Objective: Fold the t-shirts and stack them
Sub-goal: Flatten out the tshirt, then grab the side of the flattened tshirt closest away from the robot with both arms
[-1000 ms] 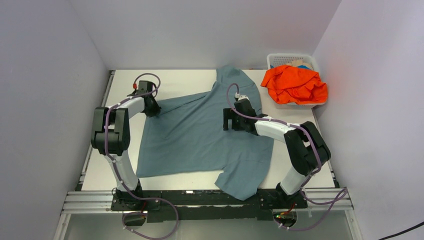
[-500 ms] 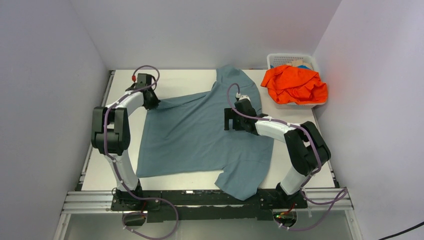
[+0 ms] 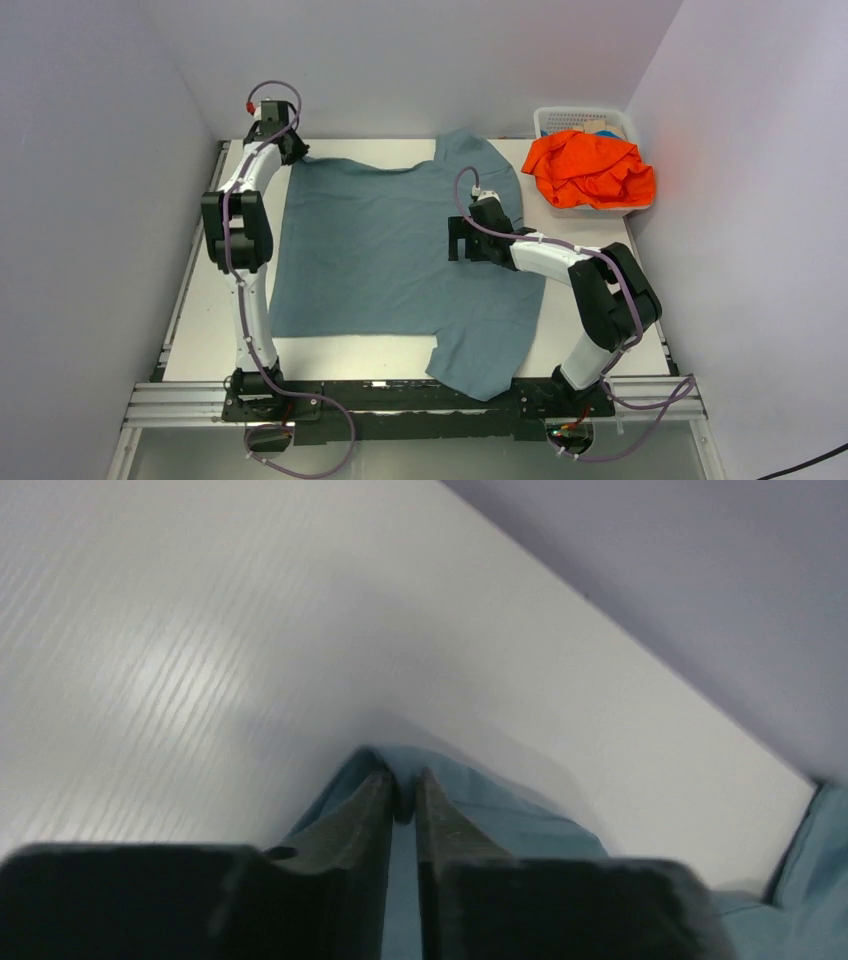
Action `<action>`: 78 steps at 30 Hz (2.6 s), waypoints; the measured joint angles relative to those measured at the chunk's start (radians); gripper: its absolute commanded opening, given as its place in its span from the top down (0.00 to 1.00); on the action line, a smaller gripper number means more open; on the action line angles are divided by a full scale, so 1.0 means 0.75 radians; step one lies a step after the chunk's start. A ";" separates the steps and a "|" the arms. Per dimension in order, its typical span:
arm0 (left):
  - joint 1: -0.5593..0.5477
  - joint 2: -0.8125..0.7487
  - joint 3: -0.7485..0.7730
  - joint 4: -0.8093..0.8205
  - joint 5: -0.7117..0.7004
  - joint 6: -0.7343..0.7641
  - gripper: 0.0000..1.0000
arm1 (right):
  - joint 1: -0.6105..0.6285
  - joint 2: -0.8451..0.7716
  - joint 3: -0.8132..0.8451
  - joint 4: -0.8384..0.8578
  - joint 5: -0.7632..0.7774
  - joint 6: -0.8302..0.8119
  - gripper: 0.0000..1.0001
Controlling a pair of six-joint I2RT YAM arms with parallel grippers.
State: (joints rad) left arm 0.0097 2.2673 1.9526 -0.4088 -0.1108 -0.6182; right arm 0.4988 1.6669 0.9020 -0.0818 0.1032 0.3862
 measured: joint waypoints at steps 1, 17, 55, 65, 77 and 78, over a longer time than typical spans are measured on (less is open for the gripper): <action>0.012 0.052 0.074 -0.014 -0.001 -0.004 0.07 | 0.000 0.000 0.000 0.000 -0.001 0.000 0.00; 0.033 -0.587 -0.582 0.024 0.202 0.021 0.01 | -0.111 -0.078 0.057 -0.052 0.064 0.085 0.00; -0.028 -0.456 -0.958 0.297 0.574 -0.092 0.01 | -0.422 0.364 0.469 -0.146 0.025 0.088 0.00; -0.133 -1.198 -1.420 0.064 0.264 -0.082 0.01 | -0.163 -0.194 0.115 -0.244 0.191 0.122 0.00; -0.051 -1.802 -1.981 -0.359 -0.140 -0.374 0.03 | -0.154 -0.410 -0.107 -0.228 0.273 0.199 0.00; -0.028 -1.811 -1.992 -0.368 -0.151 -0.391 0.05 | -0.154 -0.410 -0.108 -0.224 0.275 0.199 0.00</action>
State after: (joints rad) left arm -0.0113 0.9092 0.4587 -0.6846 -0.2237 -0.9115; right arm 0.3832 1.3594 0.8211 -0.2497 0.3092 0.5358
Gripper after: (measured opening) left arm 0.985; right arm 0.997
